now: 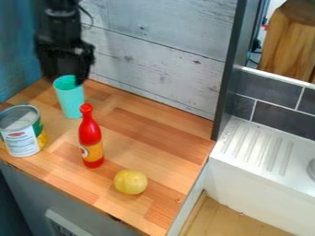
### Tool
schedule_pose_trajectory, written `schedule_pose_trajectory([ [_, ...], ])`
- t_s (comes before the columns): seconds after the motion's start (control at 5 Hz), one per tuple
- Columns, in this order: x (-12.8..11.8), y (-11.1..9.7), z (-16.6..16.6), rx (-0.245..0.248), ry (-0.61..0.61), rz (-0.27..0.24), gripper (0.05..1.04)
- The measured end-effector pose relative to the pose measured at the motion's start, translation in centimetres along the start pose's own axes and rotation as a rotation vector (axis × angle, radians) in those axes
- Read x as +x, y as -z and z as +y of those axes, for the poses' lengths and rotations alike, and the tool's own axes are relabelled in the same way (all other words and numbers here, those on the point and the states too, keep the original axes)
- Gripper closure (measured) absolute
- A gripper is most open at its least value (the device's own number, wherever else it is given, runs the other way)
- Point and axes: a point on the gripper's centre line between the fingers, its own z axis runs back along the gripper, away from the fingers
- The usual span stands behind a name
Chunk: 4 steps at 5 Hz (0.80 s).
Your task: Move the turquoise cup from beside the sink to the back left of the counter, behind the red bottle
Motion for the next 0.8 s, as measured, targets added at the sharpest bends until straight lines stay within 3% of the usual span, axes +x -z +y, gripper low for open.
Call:
schedule_pose_trajectory([
  [0.2, -3.0, -1.6, -0.1, -0.005, 0.032, -0.008, 0.08],
  [0.4, -6.1, -3.7, -1.0, -0.043, 0.105, -0.054, 0.083],
  [0.6, -7.6, -4.4, -1.5, -0.032, 0.111, -0.041, 0.083],
  [0.8, -9.1, -5.3, -3.6, -0.028, 0.195, -0.057, 0.083],
])
